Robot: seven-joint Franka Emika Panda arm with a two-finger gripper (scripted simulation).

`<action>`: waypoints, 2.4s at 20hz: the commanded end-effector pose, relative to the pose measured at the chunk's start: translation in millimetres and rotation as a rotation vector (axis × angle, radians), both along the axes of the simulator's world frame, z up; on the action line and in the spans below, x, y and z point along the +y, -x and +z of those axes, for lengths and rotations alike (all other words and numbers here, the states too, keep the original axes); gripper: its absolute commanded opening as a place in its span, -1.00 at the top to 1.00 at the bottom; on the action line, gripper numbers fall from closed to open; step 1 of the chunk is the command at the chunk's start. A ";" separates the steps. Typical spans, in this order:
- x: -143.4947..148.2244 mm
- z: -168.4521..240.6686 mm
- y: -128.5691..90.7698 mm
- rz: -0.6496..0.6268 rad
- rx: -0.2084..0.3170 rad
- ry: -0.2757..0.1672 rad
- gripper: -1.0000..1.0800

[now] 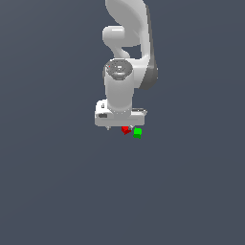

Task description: Stack the red cube on top of the green cube.

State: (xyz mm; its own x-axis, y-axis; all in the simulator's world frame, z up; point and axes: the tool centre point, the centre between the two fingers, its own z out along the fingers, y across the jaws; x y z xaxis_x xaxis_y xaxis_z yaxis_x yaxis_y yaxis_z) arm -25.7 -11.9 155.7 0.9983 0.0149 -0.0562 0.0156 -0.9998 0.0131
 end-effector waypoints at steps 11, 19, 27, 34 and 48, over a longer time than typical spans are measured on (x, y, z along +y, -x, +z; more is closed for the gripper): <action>9.1 -13.8 14.4 0.086 -0.009 -0.005 -0.92; 24.5 -44.8 48.1 0.274 -0.028 -0.015 -0.92; 32.5 -73.7 79.3 0.443 -0.045 -0.025 -0.92; 33.6 -84.7 90.4 0.504 -0.051 -0.028 -0.92; 33.1 -115.9 91.6 0.505 -0.051 -0.028 -0.92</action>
State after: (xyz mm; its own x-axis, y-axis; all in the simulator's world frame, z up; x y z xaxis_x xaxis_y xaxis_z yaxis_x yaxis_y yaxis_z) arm -116.8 21.4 47.0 0.8681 0.4964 -0.0001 0.4964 -0.8681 -0.0002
